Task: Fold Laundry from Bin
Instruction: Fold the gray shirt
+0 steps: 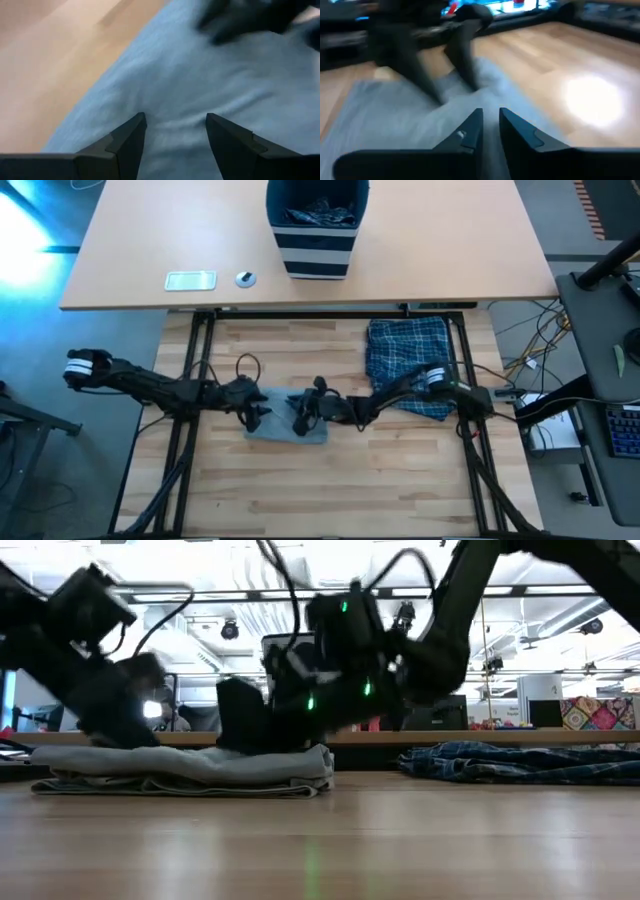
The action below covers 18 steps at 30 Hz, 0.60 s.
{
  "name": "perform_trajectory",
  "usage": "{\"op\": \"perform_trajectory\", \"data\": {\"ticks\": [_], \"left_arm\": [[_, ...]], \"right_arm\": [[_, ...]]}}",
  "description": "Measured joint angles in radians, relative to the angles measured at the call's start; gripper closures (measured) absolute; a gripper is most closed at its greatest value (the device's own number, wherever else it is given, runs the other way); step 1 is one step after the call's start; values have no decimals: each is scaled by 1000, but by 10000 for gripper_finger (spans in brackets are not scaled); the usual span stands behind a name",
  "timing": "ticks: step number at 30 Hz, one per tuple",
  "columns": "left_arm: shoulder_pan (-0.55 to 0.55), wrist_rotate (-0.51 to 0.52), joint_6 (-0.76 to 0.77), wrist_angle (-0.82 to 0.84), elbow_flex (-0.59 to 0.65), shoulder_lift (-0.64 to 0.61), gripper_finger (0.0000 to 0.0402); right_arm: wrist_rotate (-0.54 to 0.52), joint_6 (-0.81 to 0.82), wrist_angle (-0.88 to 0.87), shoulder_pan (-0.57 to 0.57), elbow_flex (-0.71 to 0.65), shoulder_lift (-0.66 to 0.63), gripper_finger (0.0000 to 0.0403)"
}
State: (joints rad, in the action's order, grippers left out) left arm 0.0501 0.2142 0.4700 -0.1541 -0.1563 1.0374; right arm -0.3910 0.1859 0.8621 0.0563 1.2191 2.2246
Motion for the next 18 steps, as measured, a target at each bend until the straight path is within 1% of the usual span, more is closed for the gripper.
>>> {"op": "perform_trajectory", "data": {"ticks": [3,5,9,11,13,16,18], "left_arm": [[0,32,31,-32,44,24,206],[0,42,42,-22,56,31,206],[0,49,62,32,47,41,206],[1,44,64,63,22,39,206],[1,29,51,145,-24,24,206],[5,12,-11,279,-125,11,206],[20,12,-35,280,-171,5,206]], "right_arm": [[7,4,15,-15,13,56,370],[7,4,25,-20,18,78,381],[14,12,-56,-30,15,59,392],[23,-24,-92,-31,10,18,391],[61,-74,-118,-30,8,-31,387],[115,-90,-87,-15,11,-87,375],[163,-77,-63,2,12,-94,367]]}}
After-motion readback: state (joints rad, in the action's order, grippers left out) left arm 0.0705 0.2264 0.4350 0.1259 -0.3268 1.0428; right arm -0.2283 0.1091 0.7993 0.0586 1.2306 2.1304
